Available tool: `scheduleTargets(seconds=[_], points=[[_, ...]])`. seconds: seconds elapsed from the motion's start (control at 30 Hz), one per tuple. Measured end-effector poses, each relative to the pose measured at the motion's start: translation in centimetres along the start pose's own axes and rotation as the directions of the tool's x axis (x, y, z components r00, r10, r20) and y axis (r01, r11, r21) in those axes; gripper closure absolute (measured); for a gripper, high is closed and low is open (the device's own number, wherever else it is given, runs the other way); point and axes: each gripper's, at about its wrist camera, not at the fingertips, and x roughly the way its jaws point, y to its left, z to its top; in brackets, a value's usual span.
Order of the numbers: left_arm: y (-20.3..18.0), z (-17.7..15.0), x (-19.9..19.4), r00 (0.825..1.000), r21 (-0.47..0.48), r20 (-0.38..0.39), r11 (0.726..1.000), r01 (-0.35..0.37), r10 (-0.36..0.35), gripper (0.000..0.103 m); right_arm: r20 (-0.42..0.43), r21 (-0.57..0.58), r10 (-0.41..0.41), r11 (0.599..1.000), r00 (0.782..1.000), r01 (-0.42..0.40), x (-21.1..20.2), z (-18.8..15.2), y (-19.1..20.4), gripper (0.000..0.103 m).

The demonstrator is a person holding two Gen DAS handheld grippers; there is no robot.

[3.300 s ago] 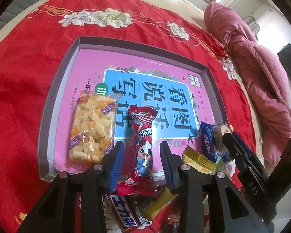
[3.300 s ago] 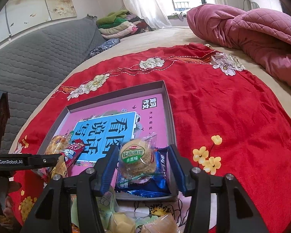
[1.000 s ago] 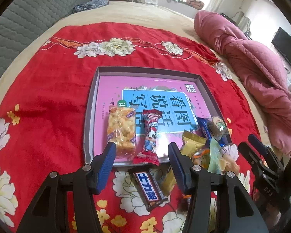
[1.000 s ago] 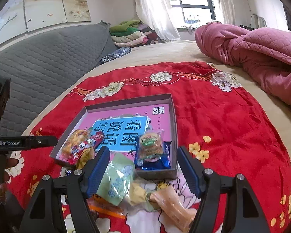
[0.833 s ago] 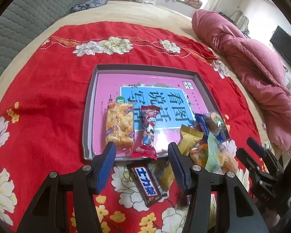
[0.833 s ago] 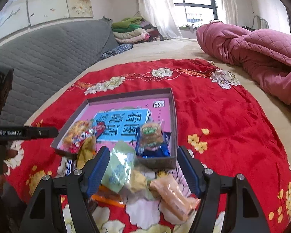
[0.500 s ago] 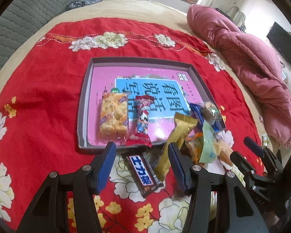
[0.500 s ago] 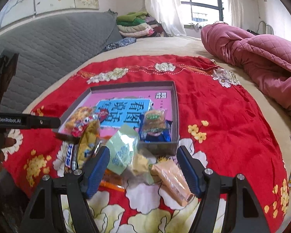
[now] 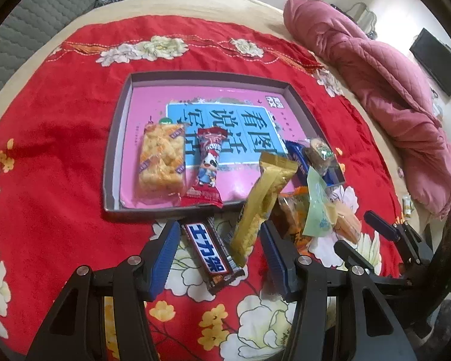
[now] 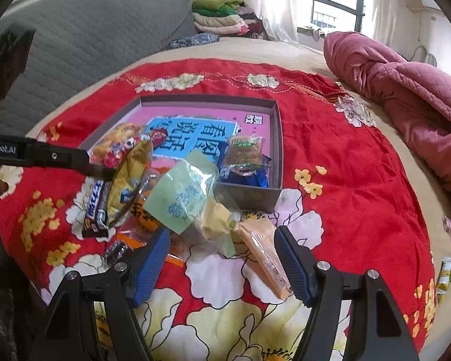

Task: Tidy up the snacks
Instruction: 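Withdraw both open tools from the tray toward the loose snack pile, then grasp the gold packet with left tool while right tool grasps the pale green bag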

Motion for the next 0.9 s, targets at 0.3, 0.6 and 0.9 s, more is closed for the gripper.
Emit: scheduleTargets(seconds=[0.3,0.6,0.9], points=[[-0.5,-0.5,0.8,1.000,0.006,-0.022,1.000,0.008,-0.008,0.046,-0.018,-0.056,-0.042,0.998,0.999,0.041,0.7,-0.3,0.6,0.032],[-0.6,-0.9,1.8,0.999,0.009,-0.046,1.000,0.017,-0.017,0.046,-0.011,-0.149,-0.101,0.984,0.995,0.099,1.8,-0.8,1.5,0.032],[-0.5,-1.2,2.5,0.998,0.007,-0.056,1.000,0.022,-0.021,0.046,0.008,-0.202,-0.138,0.970,0.990,0.137,2.7,-1.0,1.8,0.032]])
